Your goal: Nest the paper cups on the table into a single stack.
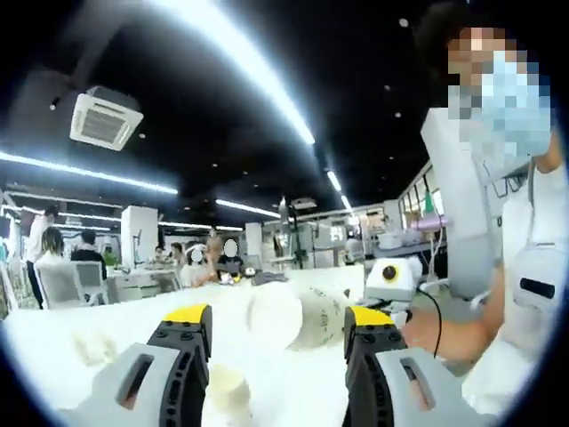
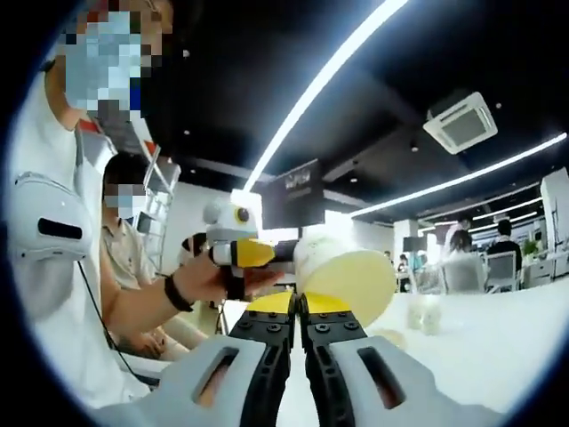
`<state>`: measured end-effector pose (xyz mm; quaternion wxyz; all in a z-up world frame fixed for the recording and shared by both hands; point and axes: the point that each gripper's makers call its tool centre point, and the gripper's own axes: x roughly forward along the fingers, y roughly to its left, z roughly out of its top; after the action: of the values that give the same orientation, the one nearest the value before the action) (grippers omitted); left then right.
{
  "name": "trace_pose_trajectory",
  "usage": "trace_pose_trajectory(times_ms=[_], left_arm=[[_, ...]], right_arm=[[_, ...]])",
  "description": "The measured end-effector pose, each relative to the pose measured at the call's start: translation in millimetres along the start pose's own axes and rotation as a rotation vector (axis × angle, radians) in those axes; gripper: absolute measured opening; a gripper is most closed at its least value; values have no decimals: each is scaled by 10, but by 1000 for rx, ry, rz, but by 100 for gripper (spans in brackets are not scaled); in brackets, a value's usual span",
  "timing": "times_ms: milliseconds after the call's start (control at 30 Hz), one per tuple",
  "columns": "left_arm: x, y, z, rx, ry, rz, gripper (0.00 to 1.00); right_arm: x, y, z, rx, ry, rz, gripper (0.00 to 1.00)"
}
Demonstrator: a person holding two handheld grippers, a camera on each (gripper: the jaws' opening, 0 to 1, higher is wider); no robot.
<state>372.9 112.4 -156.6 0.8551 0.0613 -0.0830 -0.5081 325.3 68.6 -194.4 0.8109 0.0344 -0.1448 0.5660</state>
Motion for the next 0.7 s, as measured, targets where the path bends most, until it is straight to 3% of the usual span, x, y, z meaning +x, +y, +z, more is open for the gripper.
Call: trace_pose_trajectory(times_ms=[100, 267, 367, 400, 533, 633, 700], left_arm=[[43, -57, -8, 41, 65, -79, 68], [52, -233, -76, 128, 242, -276, 67], [59, -201, -125, 204, 311, -296, 67], [54, -238, -169, 236, 345, -335, 66], [47, -344, -200, 212, 352, -398, 54], [55, -383, -216, 208, 341, -411, 53], [44, -409, -245, 193, 339, -415, 47]], right_arm=[[9, 38, 39, -3, 1, 18, 3], [28, 102, 4, -25, 34, 46, 3], [27, 136, -20, -29, 47, 60, 3], [29, 154, -33, -29, 51, 67, 3], [36, 194, -65, -23, 59, 83, 3], [23, 207, -85, -19, 62, 88, 3], [1, 210, -101, -11, 62, 90, 3]])
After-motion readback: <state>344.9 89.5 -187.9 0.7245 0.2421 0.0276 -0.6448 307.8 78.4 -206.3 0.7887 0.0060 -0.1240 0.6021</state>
